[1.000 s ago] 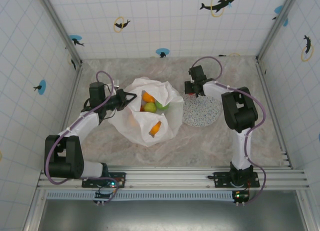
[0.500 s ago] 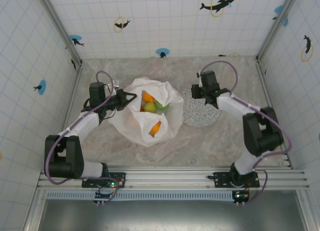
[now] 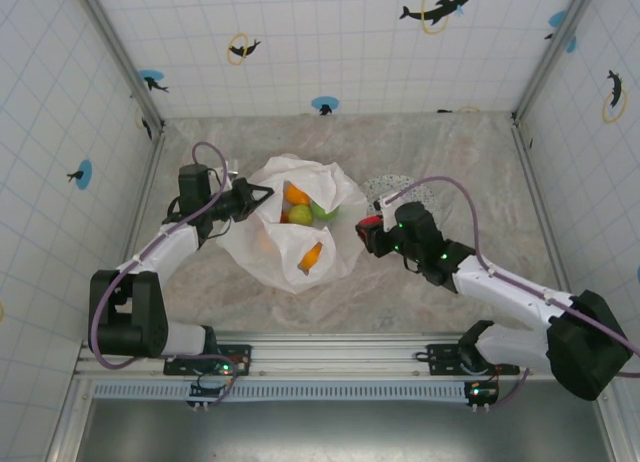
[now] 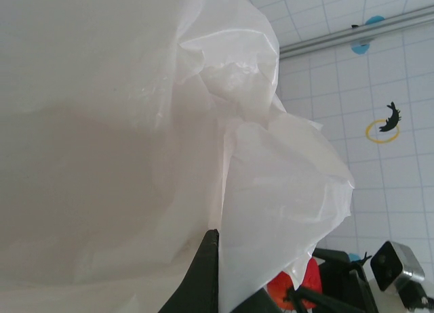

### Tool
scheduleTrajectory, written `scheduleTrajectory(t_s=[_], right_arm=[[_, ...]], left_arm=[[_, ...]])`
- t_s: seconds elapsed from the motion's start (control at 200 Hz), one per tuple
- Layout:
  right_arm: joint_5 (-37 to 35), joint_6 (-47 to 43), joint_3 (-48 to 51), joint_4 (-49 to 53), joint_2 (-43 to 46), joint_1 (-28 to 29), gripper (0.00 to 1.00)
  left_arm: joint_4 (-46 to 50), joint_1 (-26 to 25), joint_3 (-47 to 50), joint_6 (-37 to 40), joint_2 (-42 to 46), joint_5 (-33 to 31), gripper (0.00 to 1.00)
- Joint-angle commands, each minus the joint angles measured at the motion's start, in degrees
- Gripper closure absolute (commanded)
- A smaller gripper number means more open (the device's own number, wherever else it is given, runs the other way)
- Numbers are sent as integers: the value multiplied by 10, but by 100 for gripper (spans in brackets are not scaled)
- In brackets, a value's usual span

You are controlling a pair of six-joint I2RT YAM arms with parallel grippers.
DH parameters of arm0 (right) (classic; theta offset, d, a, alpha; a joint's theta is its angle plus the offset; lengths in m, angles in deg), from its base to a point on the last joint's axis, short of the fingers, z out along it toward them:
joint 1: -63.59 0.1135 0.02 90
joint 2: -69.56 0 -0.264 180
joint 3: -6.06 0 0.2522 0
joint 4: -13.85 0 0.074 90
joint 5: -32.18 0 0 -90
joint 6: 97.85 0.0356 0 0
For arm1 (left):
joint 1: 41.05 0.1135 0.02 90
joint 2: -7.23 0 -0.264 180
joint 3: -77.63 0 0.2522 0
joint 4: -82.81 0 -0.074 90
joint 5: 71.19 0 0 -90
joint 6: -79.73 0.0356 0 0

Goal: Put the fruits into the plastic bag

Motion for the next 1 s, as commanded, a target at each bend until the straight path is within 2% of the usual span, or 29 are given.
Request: scheduleTrajectory(t_s=[0.0, 0.225, 0.575, 0.846, 0.996], right_arm=[[-6, -21, -3, -55, -24, 19, 42], [-4, -39, -45, -78, -100, 42, 42], [35, -17, -99, -166, -222, 45, 42], [59, 69, -181, -273, -327, 48, 41], [14, 99, -238, -289, -388, 53, 41]], left_arm=[[8, 5, -9, 1, -3, 6, 100], [11, 5, -10, 2, -3, 6, 100], [11, 5, -10, 2, -2, 7, 100], [10, 5, -11, 1, -2, 10, 100], [10, 5, -11, 1, -1, 10, 100]])
